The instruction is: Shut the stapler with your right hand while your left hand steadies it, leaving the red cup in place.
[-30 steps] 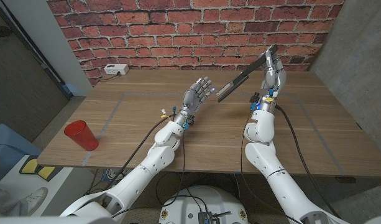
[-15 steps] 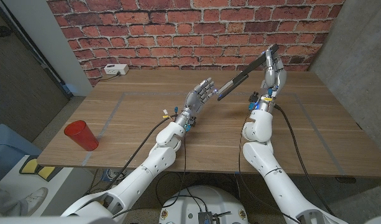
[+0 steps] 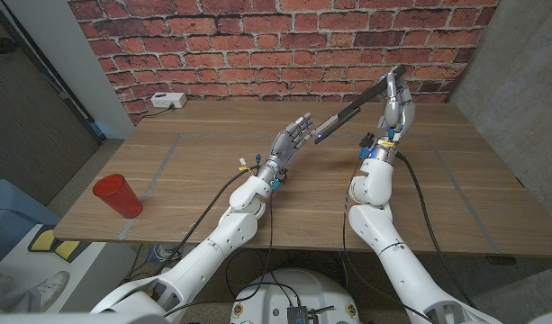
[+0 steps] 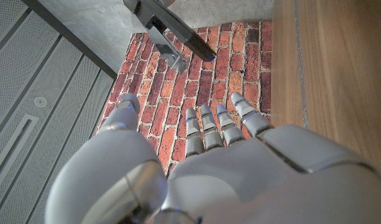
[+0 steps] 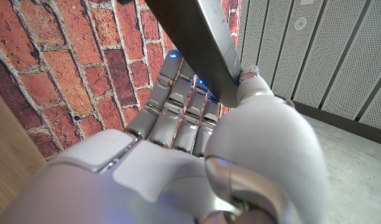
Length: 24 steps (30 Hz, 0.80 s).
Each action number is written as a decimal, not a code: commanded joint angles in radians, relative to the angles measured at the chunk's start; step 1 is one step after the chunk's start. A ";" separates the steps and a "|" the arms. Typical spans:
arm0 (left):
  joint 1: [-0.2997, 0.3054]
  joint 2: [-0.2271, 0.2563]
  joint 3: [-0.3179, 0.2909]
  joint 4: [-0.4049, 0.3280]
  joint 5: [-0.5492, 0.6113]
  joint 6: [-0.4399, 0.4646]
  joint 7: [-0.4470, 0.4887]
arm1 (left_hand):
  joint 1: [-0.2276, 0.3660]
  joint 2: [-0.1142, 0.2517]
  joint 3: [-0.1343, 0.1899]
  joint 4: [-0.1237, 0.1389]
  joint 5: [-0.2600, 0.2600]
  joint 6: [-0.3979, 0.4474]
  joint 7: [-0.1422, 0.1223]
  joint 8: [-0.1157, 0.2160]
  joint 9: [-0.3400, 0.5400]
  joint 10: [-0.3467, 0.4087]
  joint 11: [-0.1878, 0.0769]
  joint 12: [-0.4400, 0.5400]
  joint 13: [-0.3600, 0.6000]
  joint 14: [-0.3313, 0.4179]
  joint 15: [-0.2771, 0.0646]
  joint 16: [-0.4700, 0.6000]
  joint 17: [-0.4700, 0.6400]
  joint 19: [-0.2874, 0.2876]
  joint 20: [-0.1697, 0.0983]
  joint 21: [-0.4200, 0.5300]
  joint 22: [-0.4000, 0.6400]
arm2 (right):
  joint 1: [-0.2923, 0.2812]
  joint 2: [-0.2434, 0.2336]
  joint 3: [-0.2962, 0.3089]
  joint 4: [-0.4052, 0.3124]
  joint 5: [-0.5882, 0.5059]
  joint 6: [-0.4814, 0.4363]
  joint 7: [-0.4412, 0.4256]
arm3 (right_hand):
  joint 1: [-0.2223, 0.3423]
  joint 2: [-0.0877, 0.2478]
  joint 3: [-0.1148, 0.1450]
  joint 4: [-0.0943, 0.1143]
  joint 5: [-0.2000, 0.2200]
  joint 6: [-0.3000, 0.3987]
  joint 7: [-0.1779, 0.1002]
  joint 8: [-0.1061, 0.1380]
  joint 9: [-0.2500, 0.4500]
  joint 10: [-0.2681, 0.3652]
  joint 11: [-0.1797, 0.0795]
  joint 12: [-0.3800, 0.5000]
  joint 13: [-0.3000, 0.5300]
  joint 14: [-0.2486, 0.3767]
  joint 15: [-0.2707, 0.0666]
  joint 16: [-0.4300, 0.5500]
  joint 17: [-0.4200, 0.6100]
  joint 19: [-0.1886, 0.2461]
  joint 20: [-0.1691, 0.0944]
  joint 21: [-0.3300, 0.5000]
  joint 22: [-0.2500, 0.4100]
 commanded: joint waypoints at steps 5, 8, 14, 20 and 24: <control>-0.015 -0.001 0.020 0.017 0.014 0.010 -0.013 | 0.041 -0.014 -0.009 0.004 -0.004 -0.011 -0.008 -0.010 0.002 -0.028 -0.009 -0.006 0.006 -0.052 -0.013 -0.009 0.002 -0.056 -0.011 -0.012 0.000 | 0.009 0.017 0.012 0.017 0.007 0.010 -0.006 | 0.027 0.035 0.217 -0.063 0.007 0.064 -0.071 0.009 0.008 0.067 -0.071 0.004 0.009 0.050 -0.117 -0.006 0.004 -0.010 -0.145 0.017 -0.002; -0.022 -0.004 0.022 0.032 0.013 0.003 -0.030 | 0.039 -0.020 -0.014 0.005 -0.004 -0.012 -0.009 -0.012 0.002 -0.029 -0.013 -0.006 0.006 -0.052 -0.013 -0.007 0.002 -0.058 -0.010 -0.012 0.000 | 0.011 0.018 0.013 0.018 0.011 0.007 -0.006 | 0.027 0.035 0.218 -0.064 0.007 0.062 -0.071 0.008 0.008 0.068 -0.072 0.003 0.007 0.051 -0.118 -0.006 0.005 -0.012 -0.145 0.020 -0.004; -0.025 -0.002 0.023 0.029 0.011 0.013 -0.034 | 0.038 -0.030 -0.021 0.006 -0.004 -0.012 -0.015 -0.013 0.002 -0.028 -0.020 -0.005 0.007 -0.054 -0.013 -0.006 0.002 -0.058 -0.010 -0.010 0.000 | 0.017 0.016 0.008 0.020 0.034 -0.001 0.003 | 0.027 0.034 0.219 -0.064 0.007 0.062 -0.070 0.007 0.008 0.067 -0.070 0.003 0.008 0.051 -0.118 -0.008 0.007 -0.014 -0.145 0.026 -0.006; -0.046 0.000 0.033 0.048 0.020 0.017 -0.064 | 0.047 -0.036 -0.026 0.007 0.000 -0.010 -0.019 -0.014 0.003 -0.055 -0.016 -0.014 0.009 -0.075 -0.008 -0.010 0.002 -0.063 -0.007 -0.008 0.000 | 0.021 0.014 0.005 0.021 0.067 -0.011 0.014 | 0.027 0.034 0.220 -0.065 0.007 0.065 -0.070 0.007 0.009 0.069 -0.072 0.003 0.006 0.054 -0.118 -0.009 0.010 -0.017 -0.145 0.035 -0.009; -0.062 -0.007 0.039 0.069 0.019 0.020 -0.083 | 0.053 -0.034 -0.026 0.007 0.001 0.001 -0.020 -0.011 0.004 -0.060 -0.012 -0.015 0.009 -0.080 -0.007 -0.009 0.002 -0.065 -0.003 -0.008 0.000 | 0.021 0.013 0.005 0.021 0.066 -0.014 0.013 | 0.027 0.034 0.221 -0.065 0.007 0.063 -0.068 0.006 0.009 0.069 -0.072 0.003 0.007 0.054 -0.118 -0.009 0.011 -0.018 -0.145 0.039 -0.010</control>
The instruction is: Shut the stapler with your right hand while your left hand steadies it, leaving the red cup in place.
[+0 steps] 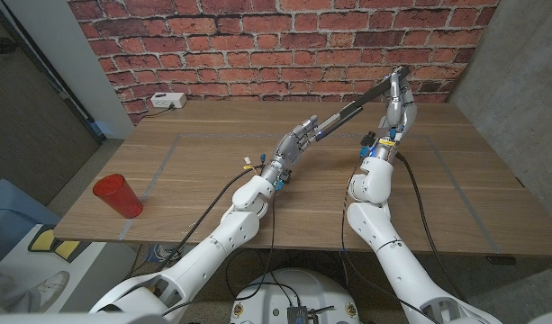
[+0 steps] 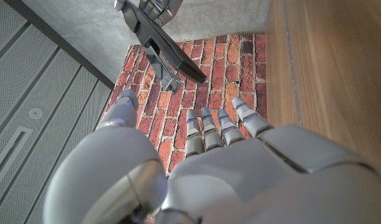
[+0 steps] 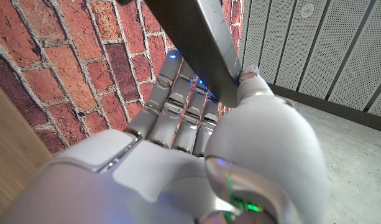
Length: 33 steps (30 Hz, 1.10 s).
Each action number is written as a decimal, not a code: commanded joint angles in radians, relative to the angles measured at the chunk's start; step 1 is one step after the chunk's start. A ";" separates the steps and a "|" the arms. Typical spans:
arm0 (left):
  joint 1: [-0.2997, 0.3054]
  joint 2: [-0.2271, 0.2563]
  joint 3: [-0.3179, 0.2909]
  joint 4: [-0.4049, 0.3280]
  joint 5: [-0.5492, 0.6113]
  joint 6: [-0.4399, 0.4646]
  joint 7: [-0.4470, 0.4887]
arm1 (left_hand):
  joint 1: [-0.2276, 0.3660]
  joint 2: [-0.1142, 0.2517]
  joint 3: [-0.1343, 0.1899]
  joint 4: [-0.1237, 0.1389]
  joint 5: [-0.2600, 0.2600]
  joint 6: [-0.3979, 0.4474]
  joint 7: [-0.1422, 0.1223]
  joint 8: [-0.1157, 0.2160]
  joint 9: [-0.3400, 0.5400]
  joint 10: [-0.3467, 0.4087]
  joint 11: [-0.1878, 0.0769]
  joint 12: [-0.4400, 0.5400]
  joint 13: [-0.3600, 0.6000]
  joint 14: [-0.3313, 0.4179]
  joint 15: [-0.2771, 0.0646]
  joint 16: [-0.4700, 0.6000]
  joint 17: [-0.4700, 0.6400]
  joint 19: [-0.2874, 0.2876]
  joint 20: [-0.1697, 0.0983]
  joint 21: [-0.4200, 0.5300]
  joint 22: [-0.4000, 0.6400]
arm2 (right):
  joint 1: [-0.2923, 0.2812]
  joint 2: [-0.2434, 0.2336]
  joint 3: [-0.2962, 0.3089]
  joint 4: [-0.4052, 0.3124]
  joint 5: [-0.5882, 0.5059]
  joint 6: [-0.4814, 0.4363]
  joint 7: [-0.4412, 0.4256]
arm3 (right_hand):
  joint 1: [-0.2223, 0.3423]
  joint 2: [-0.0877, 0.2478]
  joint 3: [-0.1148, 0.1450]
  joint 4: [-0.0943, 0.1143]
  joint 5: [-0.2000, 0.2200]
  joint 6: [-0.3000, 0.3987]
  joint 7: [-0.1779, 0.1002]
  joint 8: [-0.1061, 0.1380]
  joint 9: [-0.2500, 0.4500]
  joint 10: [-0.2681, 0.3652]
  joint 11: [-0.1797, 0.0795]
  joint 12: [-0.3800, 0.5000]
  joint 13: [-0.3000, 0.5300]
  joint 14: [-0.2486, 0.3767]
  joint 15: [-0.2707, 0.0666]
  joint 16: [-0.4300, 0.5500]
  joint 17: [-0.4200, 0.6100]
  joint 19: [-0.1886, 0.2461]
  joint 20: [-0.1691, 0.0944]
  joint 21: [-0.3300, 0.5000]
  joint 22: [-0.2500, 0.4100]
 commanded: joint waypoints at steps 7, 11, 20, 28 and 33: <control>-0.046 -0.028 0.016 0.070 0.001 0.004 -0.059 | 0.048 0.012 0.005 -0.003 0.010 0.011 -0.011 -0.006 0.005 -0.011 0.001 -0.001 0.006 -0.005 -0.013 0.006 0.002 0.027 0.004 0.015 0.000 | 0.001 -0.007 -0.002 -0.009 0.042 -0.022 0.012 | 0.026 0.034 0.222 -0.066 0.006 0.064 -0.069 0.002 0.005 0.072 -0.071 0.003 0.000 0.057 -0.118 -0.002 0.008 -0.010 -0.149 0.015 -0.003; -0.051 -0.037 0.016 0.083 -0.001 -0.001 -0.067 | 0.064 0.020 0.009 -0.004 0.012 0.015 -0.010 -0.005 0.006 -0.006 -0.009 0.002 0.007 -0.002 -0.017 0.008 0.002 0.030 0.003 0.016 0.001 | 0.000 -0.009 -0.002 -0.014 0.048 -0.027 0.012 | 0.026 0.034 0.223 -0.066 0.006 0.062 -0.069 0.001 0.005 0.072 -0.072 0.003 -0.001 0.057 -0.118 -0.003 0.009 -0.011 -0.149 0.018 -0.004; -0.053 -0.044 0.021 0.092 0.023 -0.011 -0.050 | 0.124 0.050 0.019 -0.005 0.014 0.062 -0.025 0.008 0.008 0.023 -0.025 0.016 0.009 0.023 -0.031 0.017 0.001 0.048 -0.001 0.020 0.001 | 0.008 -0.011 -0.008 -0.007 0.078 -0.035 0.026 | 0.025 0.033 0.224 -0.067 0.006 0.063 -0.068 0.000 0.005 0.073 -0.073 0.005 0.001 0.059 -0.117 -0.006 0.012 -0.015 -0.149 0.030 -0.008; -0.064 -0.049 0.025 0.108 0.027 -0.020 -0.068 | 0.143 0.044 0.006 -0.003 0.011 0.113 -0.032 0.021 0.007 0.054 -0.036 0.028 0.009 0.032 -0.048 0.015 -0.001 0.054 -0.003 0.020 0.001 | 0.014 -0.008 -0.008 0.006 0.081 -0.034 0.024 | 0.025 0.032 0.227 -0.068 0.006 0.063 -0.068 0.000 0.006 0.072 -0.074 0.004 0.000 0.062 -0.118 -0.008 0.015 -0.018 -0.149 0.041 -0.011; -0.072 -0.048 0.027 0.116 0.027 -0.016 -0.082 | 0.145 0.042 0.002 -0.001 0.011 0.113 -0.031 0.020 0.007 0.060 -0.037 0.030 0.009 0.034 -0.051 0.015 -0.001 0.056 -0.006 0.020 0.001 | 0.016 -0.006 -0.010 0.011 0.091 -0.032 0.029 | 0.024 0.032 0.228 -0.068 0.006 0.063 -0.068 -0.001 0.007 0.071 -0.072 0.005 0.001 0.063 -0.118 -0.009 0.016 -0.022 -0.149 0.047 -0.013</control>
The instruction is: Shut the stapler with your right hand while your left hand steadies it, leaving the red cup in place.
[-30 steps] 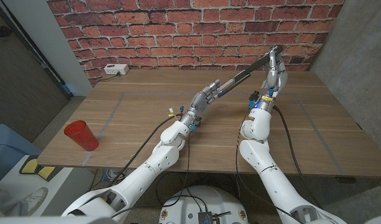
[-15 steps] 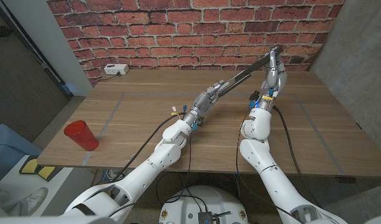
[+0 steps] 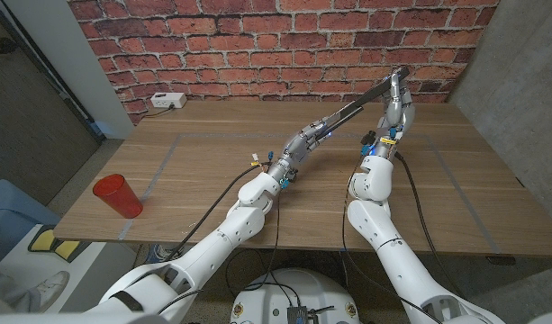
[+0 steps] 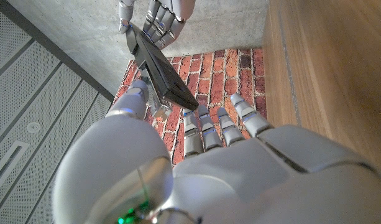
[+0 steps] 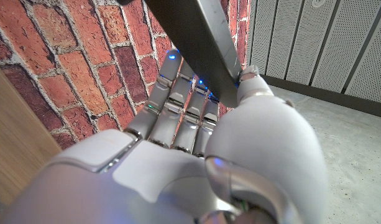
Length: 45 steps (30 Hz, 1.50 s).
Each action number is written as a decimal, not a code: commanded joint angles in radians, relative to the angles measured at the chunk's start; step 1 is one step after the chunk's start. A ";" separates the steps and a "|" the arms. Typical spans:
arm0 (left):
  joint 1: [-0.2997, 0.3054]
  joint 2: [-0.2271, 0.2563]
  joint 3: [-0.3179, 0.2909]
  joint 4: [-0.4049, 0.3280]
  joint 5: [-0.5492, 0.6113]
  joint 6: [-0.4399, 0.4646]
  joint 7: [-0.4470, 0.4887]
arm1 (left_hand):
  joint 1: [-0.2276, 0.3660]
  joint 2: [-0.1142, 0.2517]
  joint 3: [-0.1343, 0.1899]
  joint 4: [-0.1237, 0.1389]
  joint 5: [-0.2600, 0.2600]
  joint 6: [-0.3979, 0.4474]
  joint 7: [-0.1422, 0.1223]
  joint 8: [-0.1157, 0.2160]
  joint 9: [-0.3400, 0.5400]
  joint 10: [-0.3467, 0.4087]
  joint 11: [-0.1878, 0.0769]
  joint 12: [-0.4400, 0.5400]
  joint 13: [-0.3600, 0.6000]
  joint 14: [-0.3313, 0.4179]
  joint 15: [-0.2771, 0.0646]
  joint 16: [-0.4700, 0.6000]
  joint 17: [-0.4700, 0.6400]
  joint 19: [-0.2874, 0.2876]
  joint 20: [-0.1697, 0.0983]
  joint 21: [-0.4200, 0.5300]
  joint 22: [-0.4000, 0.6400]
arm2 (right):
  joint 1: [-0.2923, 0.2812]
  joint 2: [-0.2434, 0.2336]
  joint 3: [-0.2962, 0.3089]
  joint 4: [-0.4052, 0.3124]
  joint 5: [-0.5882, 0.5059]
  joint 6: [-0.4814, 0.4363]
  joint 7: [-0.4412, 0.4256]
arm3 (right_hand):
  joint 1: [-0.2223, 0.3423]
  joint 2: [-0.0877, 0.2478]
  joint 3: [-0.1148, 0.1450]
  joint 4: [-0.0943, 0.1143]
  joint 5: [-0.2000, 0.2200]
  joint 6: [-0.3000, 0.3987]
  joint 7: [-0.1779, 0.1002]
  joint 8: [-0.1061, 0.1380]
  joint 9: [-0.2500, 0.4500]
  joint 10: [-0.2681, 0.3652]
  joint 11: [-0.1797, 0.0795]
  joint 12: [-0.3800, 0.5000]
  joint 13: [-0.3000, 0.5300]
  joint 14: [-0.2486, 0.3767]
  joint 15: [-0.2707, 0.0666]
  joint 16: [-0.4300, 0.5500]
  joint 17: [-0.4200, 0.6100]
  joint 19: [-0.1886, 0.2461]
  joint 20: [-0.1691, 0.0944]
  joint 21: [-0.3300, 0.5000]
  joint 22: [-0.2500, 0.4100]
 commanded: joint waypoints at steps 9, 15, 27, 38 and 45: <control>-0.014 -0.011 0.007 0.027 0.019 -0.012 -0.007 | 0.019 -0.009 -0.015 0.000 -0.002 -0.004 0.007 -0.005 0.002 0.013 -0.004 0.007 0.005 0.014 -0.047 0.007 -0.001 0.011 -0.001 0.003 0.001 | 0.009 0.003 -0.007 0.018 0.014 -0.006 0.003 | 0.023 0.031 0.230 -0.069 0.007 0.064 -0.066 0.008 0.004 0.074 -0.072 0.005 0.005 0.059 -0.119 -0.003 0.008 -0.007 -0.146 0.023 -0.002; -0.014 -0.013 0.003 0.032 0.007 -0.008 -0.018 | 0.039 -0.002 -0.015 -0.002 0.000 0.014 0.002 -0.001 0.002 0.022 -0.009 0.010 0.006 0.025 -0.048 0.009 -0.001 0.018 0.002 0.005 0.001 | 0.010 0.004 -0.013 0.022 0.018 -0.010 0.005 | 0.023 0.031 0.232 -0.069 0.007 0.065 -0.065 0.008 0.005 0.074 -0.072 0.004 0.003 0.060 -0.118 -0.004 0.010 -0.009 -0.146 0.031 -0.004; -0.030 -0.024 0.003 0.064 -0.012 0.001 -0.060 | 0.094 0.024 -0.014 -0.001 0.001 0.072 -0.004 0.011 0.002 0.079 -0.022 0.029 0.006 0.065 -0.065 0.015 -0.002 0.038 -0.002 0.008 0.002 | 0.012 0.003 -0.020 0.023 0.014 -0.016 0.004 | 0.021 0.030 0.235 -0.069 0.007 0.066 -0.066 0.007 0.005 0.075 -0.071 0.004 0.003 0.063 -0.117 -0.008 0.013 -0.013 -0.146 0.046 -0.007; -0.039 -0.036 0.000 0.085 -0.021 0.013 -0.073 | 0.108 0.037 -0.033 0.009 -0.002 0.154 -0.004 0.029 0.000 0.150 -0.023 0.050 0.003 0.119 -0.078 0.024 -0.002 0.059 -0.004 0.012 0.003 | 0.012 0.006 -0.024 0.029 0.029 -0.007 0.014 | 0.020 0.029 0.238 -0.070 0.006 0.067 -0.065 0.007 0.006 0.078 -0.072 0.005 0.002 0.066 -0.117 -0.011 0.016 -0.017 -0.146 0.058 -0.009; -0.052 -0.036 0.006 0.102 -0.004 0.006 -0.082 | 0.117 0.069 -0.055 0.018 -0.002 0.270 -0.034 0.053 -0.005 0.228 -0.042 0.068 -0.003 0.159 -0.090 0.026 -0.001 0.065 -0.008 0.010 0.004 | 0.015 0.009 -0.023 0.036 0.037 0.001 0.021 | 0.020 0.028 0.240 -0.071 0.006 0.069 -0.064 0.007 0.006 0.080 -0.072 0.006 0.001 0.069 -0.118 -0.012 0.018 -0.019 -0.146 0.067 -0.011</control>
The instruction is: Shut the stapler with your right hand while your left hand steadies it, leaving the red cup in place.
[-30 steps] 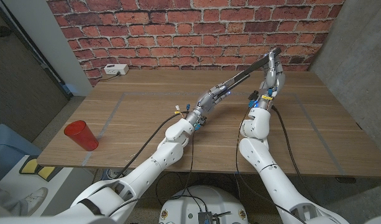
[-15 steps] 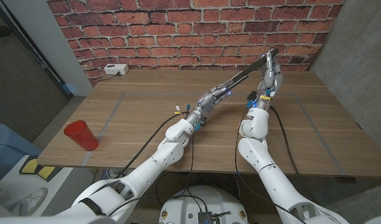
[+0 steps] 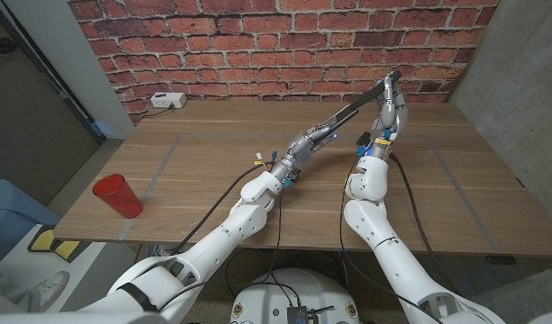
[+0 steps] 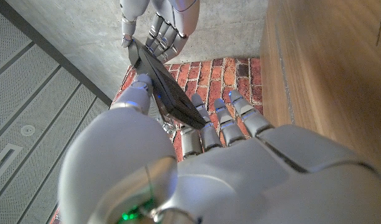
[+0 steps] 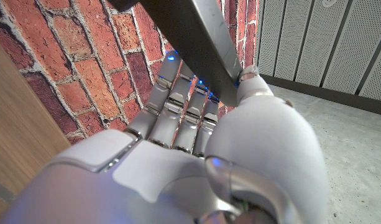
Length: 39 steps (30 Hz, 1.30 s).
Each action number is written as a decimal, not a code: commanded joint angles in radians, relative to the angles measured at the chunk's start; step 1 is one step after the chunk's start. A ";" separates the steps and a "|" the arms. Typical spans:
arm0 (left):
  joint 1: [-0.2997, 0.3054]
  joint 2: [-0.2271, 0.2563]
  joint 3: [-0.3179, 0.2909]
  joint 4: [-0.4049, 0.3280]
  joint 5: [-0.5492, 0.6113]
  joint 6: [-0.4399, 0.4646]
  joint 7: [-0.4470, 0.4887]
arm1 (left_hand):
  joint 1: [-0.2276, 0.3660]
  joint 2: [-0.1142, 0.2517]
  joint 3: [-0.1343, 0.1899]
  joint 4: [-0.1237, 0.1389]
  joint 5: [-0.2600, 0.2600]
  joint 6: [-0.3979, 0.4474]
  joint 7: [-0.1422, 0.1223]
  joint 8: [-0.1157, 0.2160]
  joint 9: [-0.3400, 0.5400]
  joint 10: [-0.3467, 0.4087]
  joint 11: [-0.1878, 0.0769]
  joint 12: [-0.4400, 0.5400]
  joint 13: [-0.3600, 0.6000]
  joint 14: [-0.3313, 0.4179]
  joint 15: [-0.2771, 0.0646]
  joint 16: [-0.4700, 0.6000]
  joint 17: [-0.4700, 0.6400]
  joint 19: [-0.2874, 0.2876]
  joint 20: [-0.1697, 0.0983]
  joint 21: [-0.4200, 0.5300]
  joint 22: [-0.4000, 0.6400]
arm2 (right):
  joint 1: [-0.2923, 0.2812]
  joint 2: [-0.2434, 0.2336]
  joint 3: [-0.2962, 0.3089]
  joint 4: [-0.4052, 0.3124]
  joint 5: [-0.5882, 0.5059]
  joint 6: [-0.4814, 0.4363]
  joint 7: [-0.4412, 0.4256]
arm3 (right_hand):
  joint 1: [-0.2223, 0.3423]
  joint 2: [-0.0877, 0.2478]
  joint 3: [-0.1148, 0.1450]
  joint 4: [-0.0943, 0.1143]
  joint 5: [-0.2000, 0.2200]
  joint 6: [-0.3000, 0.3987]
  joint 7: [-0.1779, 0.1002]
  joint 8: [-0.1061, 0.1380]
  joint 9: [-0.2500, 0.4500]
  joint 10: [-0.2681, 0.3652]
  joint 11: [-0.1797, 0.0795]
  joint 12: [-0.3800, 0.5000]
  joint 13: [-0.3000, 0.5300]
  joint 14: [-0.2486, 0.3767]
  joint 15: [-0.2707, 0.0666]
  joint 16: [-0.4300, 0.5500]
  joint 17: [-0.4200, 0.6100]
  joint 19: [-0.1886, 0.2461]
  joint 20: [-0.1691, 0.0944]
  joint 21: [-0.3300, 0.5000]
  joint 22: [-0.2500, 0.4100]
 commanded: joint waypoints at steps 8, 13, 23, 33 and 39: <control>-0.020 -0.013 -0.002 0.035 -0.001 0.009 -0.023 | 0.013 0.043 -0.021 0.000 -0.001 0.110 -0.015 0.019 -0.005 0.082 -0.021 0.019 -0.004 0.060 -0.102 0.010 0.002 0.013 -0.003 0.001 0.004 | 0.007 0.007 -0.001 0.014 0.008 0.017 0.008 | 0.020 0.026 0.242 -0.071 0.007 0.069 -0.063 0.006 0.001 0.080 -0.070 0.005 0.001 0.065 -0.123 -0.003 0.005 -0.007 -0.149 0.019 0.001; -0.017 -0.021 -0.010 0.042 -0.019 0.017 -0.029 | 0.007 0.056 -0.027 0.006 -0.001 0.138 -0.008 0.019 -0.007 0.112 -0.027 0.025 -0.005 0.088 -0.111 0.014 0.002 0.019 -0.006 0.003 0.004 | 0.010 0.010 -0.002 0.019 0.007 0.016 0.007 | 0.018 0.027 0.243 -0.071 0.007 0.067 -0.065 0.005 0.002 0.078 -0.074 0.005 0.003 0.065 -0.123 -0.005 0.006 -0.012 -0.150 0.023 0.001; -0.012 -0.035 -0.025 0.050 -0.040 0.024 -0.024 | -0.003 0.119 -0.003 0.024 0.004 0.243 -0.006 0.028 -0.012 0.200 -0.042 0.040 -0.010 0.166 -0.138 0.018 0.002 0.041 -0.016 0.008 0.005 | 0.016 0.021 -0.006 0.038 0.023 0.034 0.021 | 0.018 0.026 0.246 -0.071 0.007 0.071 -0.063 0.006 0.002 0.081 -0.072 0.005 0.001 0.069 -0.123 -0.007 0.008 -0.013 -0.149 0.035 -0.001; -0.006 -0.036 -0.032 0.033 -0.050 0.050 0.000 | -0.005 0.147 0.025 0.033 0.006 0.273 0.017 0.027 0.004 0.254 -0.024 0.051 0.001 0.250 -0.155 0.022 0.004 0.061 -0.024 0.012 0.005 | 0.018 0.023 -0.007 0.041 0.039 0.035 0.030 | 0.016 0.025 0.248 -0.072 0.007 0.071 -0.062 0.006 0.002 0.081 -0.073 0.005 -0.001 0.073 -0.122 -0.009 0.008 -0.014 -0.148 0.044 -0.002; -0.004 -0.036 -0.032 0.026 -0.052 0.061 0.006 | -0.004 0.152 0.036 0.038 0.008 0.272 0.026 0.032 0.018 0.266 -0.014 0.055 0.007 0.273 -0.158 0.021 0.004 0.068 -0.029 0.013 0.005 | 0.023 0.018 -0.009 0.047 0.061 0.028 0.047 | 0.015 0.025 0.249 -0.071 0.008 0.077 -0.063 0.008 0.001 0.090 -0.075 0.006 -0.004 0.077 -0.123 -0.012 0.005 -0.015 -0.148 0.052 -0.003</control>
